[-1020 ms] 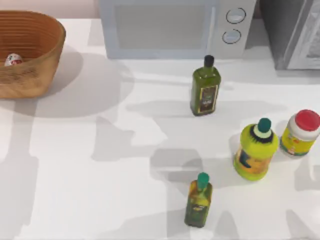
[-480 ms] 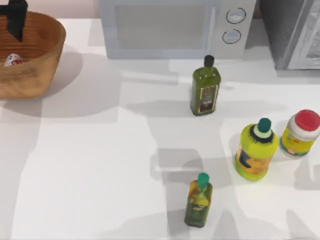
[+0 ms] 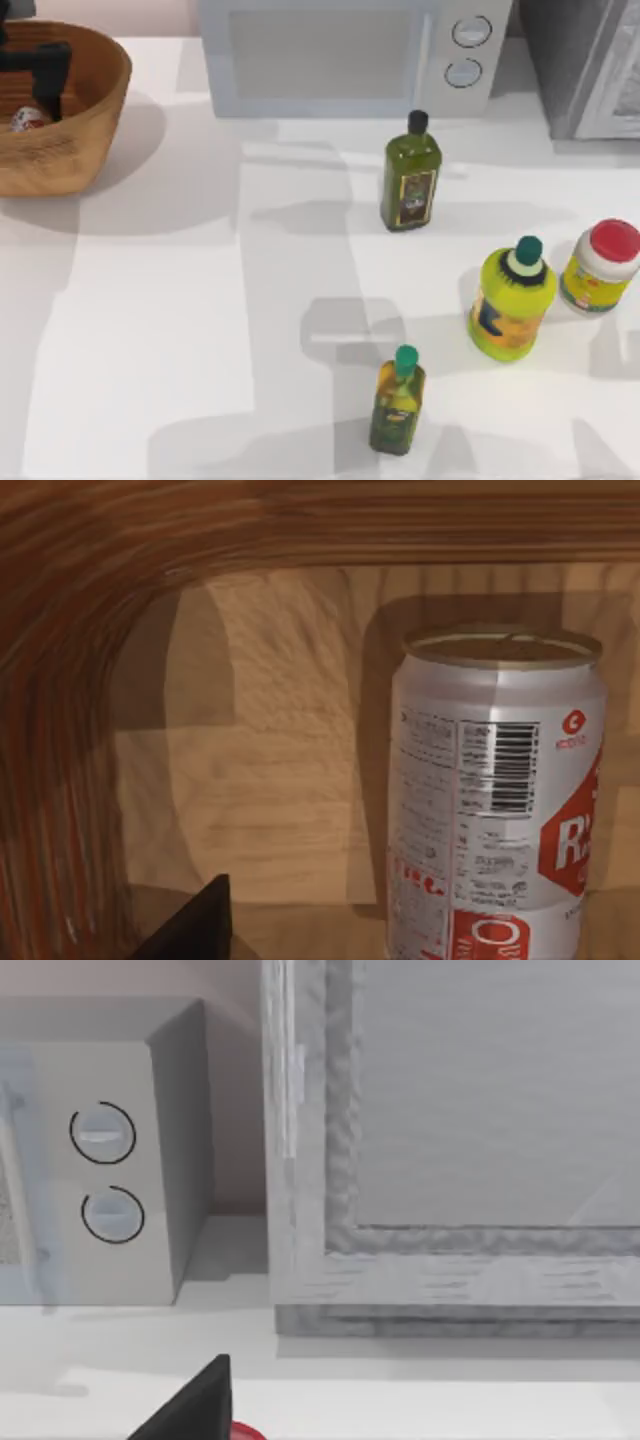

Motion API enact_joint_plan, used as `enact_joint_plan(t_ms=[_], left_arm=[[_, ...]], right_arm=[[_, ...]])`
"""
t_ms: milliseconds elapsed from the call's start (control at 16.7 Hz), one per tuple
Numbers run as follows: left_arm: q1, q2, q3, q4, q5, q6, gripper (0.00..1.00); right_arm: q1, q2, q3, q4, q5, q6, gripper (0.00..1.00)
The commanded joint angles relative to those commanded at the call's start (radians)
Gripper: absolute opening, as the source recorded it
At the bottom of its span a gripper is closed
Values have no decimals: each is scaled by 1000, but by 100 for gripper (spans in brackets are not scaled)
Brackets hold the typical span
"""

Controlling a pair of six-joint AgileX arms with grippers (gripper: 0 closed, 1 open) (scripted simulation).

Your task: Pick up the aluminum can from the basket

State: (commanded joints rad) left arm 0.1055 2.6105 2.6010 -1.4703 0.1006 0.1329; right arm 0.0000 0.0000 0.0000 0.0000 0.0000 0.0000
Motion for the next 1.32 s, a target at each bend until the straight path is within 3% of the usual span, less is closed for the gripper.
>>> enact_joint_plan(t_ms=[300,720,1020,1320], left_arm=[[-5,0,-19,18,-1,-2,100],[-9,-9,-227,219,-1,-9,100],[-10,-9,-254,246,-1,-10,100],[-10,-9,-254,246,-1,-10,62]], right_arm=[[0,0,0,0,0,0,100],[0,0,0,0,0,0,100],[0,0,0,0,0,0,100],[0,0,0,0,0,0,100]])
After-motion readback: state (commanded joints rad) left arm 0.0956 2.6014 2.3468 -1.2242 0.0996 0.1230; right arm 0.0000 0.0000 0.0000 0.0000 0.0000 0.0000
